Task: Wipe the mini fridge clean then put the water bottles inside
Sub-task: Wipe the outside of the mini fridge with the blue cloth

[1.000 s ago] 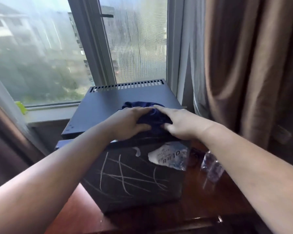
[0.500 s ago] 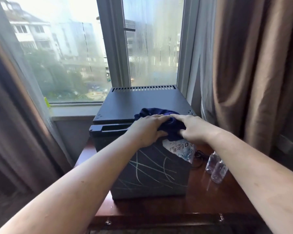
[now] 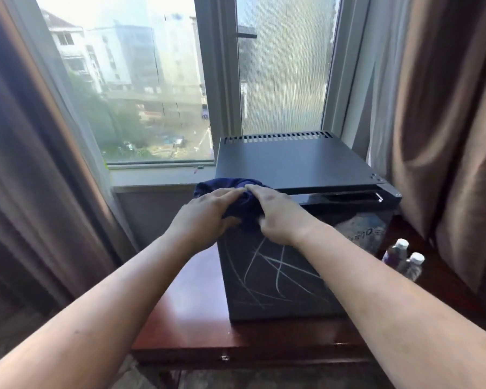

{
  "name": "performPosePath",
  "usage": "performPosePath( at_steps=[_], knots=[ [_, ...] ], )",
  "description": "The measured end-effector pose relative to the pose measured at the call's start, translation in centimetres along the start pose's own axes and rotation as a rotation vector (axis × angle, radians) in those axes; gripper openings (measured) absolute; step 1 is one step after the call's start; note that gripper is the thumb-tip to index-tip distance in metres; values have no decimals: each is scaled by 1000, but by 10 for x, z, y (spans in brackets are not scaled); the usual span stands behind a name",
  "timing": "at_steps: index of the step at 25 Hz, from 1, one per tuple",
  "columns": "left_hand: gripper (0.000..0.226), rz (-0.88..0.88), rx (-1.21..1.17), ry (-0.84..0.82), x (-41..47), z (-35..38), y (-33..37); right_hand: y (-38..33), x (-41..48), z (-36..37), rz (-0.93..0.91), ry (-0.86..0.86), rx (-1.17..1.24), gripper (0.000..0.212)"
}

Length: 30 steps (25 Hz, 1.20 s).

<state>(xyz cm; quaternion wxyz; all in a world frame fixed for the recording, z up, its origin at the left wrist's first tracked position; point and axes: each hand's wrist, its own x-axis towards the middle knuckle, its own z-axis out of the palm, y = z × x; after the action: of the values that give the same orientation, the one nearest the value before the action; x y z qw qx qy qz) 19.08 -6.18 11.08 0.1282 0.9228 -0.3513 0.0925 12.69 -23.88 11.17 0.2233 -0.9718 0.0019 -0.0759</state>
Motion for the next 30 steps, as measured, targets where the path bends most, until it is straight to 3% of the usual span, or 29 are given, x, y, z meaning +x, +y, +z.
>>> performPosePath(
  at_steps=[5, 9, 14, 17, 21, 24, 30],
  knots=[
    [70, 119, -96, 250, -26, 33, -6, -9, -34, 62, 13, 447, 101, 68],
    [71, 192, -128, 345, -44, 65, -2, -11, -56, 96, 90, 626, 269, 71],
    [60, 345, 70, 360, -31, 92, 17, 3, -80, 104, 340, 803, 382, 70],
    [58, 390, 123, 378, -24, 109, 32, 24, -92, 108, 551, 791, 555, 65],
    [58, 470, 211, 392, -12, 136, 43, 60, -76, 121, 765, 677, 1242, 47],
    [57, 491, 247, 335, -10, 172, 63, 96, -73, 131, 838, 640, 1566, 33],
    [57, 498, 270, 185, -2, 245, 131, 195, -108, 142, 955, 517, 1650, 28]
  ],
)
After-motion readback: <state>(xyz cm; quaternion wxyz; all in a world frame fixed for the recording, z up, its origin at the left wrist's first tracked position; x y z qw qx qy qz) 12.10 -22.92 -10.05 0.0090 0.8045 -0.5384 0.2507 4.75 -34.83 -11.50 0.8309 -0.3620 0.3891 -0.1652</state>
